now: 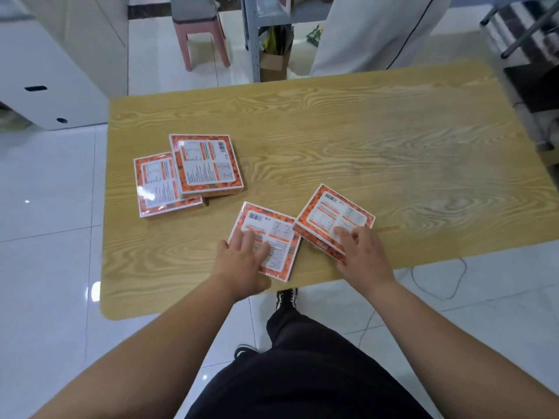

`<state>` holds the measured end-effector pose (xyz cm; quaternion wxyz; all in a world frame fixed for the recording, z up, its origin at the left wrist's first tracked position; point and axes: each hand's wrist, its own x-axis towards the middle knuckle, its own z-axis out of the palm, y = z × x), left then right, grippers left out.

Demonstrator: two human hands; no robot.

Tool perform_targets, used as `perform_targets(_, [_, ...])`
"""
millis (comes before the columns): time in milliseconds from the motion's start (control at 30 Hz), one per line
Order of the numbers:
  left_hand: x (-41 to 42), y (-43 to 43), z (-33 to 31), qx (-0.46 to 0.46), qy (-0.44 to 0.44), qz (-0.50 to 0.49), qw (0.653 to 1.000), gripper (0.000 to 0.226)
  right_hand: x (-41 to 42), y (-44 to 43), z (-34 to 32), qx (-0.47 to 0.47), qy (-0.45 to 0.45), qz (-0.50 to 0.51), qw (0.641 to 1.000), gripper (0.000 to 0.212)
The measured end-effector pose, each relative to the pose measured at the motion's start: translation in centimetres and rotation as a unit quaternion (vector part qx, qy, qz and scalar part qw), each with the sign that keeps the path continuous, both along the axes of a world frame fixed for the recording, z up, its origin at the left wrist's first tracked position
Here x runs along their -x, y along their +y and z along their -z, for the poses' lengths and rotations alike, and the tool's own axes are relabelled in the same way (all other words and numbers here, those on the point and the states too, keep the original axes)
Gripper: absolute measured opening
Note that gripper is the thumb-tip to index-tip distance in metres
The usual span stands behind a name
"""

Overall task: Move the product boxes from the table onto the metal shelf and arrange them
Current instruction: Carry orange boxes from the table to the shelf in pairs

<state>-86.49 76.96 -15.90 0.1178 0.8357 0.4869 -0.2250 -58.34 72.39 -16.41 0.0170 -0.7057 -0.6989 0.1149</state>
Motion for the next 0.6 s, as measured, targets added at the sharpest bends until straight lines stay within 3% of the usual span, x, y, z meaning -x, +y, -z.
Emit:
perform_targets(167, [1.8, -2.2, 0.9, 0.035, 0.021, -0.021, 0.999, 0.096, 2.8, -3.2, -0.5, 0.016, 0.013, 0.005, 1.0, 0.077])
perform_targets(400, [2.6, -7.0, 1.8, -0.041, -0.002, -0.024, 0.999, 0.089, 3.8, -5.5, -2.0, 0.1, 0.005, 0.017, 0.995, 0.072])
perform_targets(500, [2.0, -7.3, 2.2, -0.053, -0.028, -0.044, 0.997, 0.083, 3.5, -5.5, -2.1, 0.092, 0.008, -0.008, 0.996, 0.074])
perform_targets(600, [1.8, -7.4, 1.6, -0.076, -0.112, -0.083, 0.987, 0.08, 2.5, -3.9, -2.7, 0.082, 0.064, -0.023, 0.994, 0.068])
